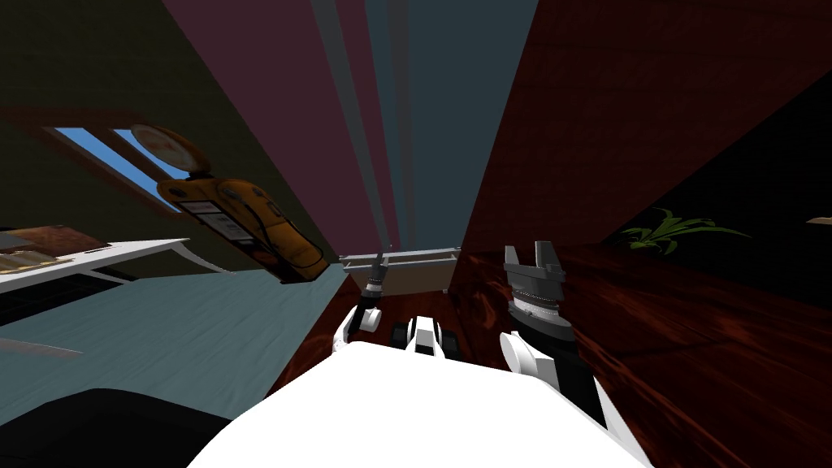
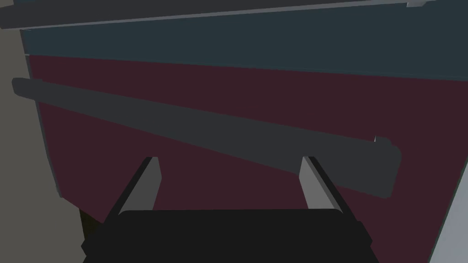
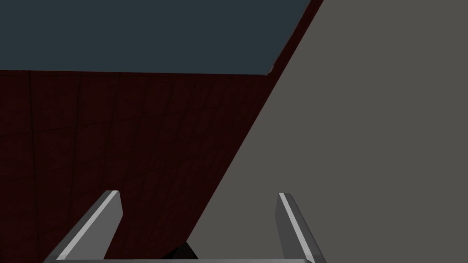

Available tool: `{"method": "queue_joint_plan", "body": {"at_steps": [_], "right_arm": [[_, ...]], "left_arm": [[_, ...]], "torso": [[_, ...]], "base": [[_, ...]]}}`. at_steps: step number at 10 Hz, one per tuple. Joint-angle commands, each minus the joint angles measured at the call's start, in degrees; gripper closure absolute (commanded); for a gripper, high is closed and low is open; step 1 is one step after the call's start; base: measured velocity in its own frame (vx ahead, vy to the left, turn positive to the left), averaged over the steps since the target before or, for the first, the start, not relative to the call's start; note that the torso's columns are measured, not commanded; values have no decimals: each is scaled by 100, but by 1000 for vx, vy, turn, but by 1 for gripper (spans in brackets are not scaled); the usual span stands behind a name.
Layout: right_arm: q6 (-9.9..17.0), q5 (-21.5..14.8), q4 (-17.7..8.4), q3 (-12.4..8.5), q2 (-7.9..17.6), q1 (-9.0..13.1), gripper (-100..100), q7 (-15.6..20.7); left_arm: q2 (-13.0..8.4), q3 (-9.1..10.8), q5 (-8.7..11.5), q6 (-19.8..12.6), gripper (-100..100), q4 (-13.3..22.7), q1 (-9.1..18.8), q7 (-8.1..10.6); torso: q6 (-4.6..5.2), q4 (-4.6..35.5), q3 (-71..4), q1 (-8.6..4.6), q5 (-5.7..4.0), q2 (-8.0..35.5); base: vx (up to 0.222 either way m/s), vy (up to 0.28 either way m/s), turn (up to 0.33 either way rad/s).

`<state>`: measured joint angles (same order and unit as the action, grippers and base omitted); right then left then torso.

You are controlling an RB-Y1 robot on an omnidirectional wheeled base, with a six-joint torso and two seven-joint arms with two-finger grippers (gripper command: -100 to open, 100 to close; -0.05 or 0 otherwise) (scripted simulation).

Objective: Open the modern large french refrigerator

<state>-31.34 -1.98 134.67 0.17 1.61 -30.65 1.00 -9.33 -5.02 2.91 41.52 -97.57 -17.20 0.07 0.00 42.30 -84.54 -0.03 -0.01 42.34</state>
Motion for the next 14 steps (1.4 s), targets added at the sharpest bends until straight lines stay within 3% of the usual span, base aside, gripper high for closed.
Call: {"method": "queue_joint_plan", "body": {"at_steps": [1,5,14], "right_arm": [[0,0,0,0,0,0,0,0],[0,0,0,0,0,0,0,0],[0,0,0,0,0,0,0,0]], "left_arm": [[39,-22,17,270,-100,462,148,65],[87,-35,32,467,-100,924,270,117],[286,-81,87,1177,-100,2355,721,307]], "torso": [[1,0,0,-2,-1,-1],[1,-1,-2,6,2,-5],[0,0,-1,4,1,-2]], "base": [[84,-43,-25],[58,-19,-15],[64,-27,-19]]}}
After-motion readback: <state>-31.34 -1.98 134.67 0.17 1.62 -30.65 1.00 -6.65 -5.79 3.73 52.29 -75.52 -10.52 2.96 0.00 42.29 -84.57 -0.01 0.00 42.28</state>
